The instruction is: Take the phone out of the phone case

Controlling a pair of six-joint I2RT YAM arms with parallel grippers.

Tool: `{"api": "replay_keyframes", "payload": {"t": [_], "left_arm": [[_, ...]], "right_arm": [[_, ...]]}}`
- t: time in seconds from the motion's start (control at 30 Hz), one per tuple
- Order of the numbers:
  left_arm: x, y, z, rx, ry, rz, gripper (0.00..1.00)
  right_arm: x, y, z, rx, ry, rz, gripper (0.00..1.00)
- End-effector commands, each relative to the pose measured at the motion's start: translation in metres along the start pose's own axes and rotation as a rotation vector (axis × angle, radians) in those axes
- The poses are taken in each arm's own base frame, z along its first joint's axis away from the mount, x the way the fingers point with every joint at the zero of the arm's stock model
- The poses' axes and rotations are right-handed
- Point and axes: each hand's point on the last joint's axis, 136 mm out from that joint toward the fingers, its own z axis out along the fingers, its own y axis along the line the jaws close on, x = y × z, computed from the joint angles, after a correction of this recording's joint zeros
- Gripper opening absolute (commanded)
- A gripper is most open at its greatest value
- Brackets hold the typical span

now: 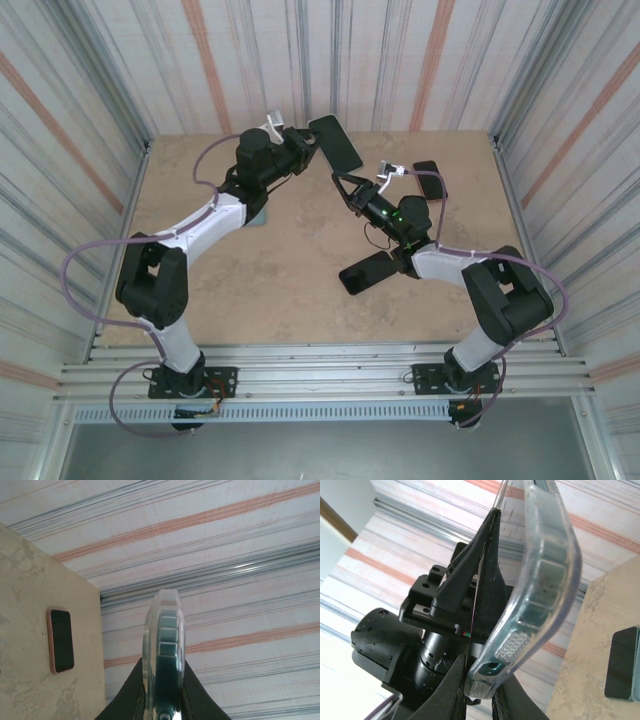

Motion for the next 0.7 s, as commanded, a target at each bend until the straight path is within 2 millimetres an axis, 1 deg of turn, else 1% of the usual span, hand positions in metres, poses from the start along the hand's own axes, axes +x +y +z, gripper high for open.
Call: {"api": "replay_keyframes", "payload": {"t": [0.0, 0.17, 0.33, 0.53, 0.67], "left_arm": [[-0.01, -0.073, -0.023, 0.148, -0.019, -0.016, 0.0], [-0.006, -0.091, -0.025, 0.192, 0.012, -0.042, 0.0], [-0.001, -0.102, -0.027, 0.216, 0.033, -0.06, 0.0], [0.004, -0.108, -0.029, 0.227, 0.057, -0.069, 0.0], [0.006, -0.111, -0.03, 0.234, 0.067, -0.071, 0.0]], "right_arm": [[0.007, -0.029, -0.009, 0.137, 0.053, -0.183, 0.01], [0.008, -0.049, -0.022, 0.277, 0.087, -0.252, 0.0], [0.007, -0.06, -0.03, 0.361, 0.109, -0.301, 0.0], [0.001, -0.065, -0.038, 0.404, 0.101, -0.326, 0.0], [-0.003, -0.064, -0.041, 0.42, 0.093, -0.338, 0.0]]}}
